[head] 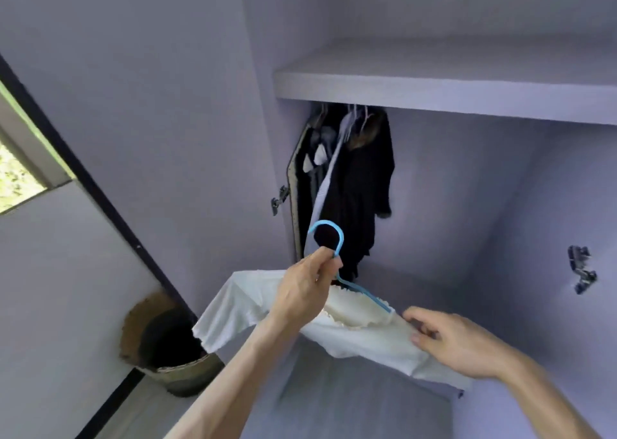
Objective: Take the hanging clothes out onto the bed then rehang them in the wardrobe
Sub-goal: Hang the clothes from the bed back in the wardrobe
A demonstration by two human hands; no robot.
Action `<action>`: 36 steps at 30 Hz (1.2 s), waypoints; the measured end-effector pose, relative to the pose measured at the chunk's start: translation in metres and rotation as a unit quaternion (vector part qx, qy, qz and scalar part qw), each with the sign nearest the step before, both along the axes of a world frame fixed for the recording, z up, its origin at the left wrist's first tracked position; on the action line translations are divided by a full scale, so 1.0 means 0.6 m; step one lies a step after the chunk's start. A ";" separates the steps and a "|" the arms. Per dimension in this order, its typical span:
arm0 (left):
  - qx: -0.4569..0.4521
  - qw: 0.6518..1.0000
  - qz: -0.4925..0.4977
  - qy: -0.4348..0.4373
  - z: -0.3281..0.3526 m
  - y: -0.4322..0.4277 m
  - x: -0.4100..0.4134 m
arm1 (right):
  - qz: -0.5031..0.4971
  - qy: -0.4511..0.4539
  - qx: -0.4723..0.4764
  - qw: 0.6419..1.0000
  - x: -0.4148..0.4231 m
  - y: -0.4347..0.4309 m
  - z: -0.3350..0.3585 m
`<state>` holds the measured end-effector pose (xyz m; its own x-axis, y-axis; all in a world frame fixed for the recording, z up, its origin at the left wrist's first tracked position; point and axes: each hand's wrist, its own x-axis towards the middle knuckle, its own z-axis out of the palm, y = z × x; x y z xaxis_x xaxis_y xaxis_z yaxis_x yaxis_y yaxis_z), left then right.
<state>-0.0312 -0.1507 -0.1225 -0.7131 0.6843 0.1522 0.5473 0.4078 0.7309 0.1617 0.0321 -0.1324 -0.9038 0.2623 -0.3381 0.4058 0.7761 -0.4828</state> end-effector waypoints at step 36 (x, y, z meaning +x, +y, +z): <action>-0.307 0.797 0.098 0.511 0.143 0.027 -0.466 | -0.353 0.188 -0.007 0.917 -0.386 0.242 0.039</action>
<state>-0.3110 -0.1347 -0.0370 -0.5329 0.7448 0.4015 0.6110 0.6670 -0.4263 -0.0700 0.1775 -0.1088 -0.5643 0.8243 -0.0459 0.6076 0.3770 -0.6991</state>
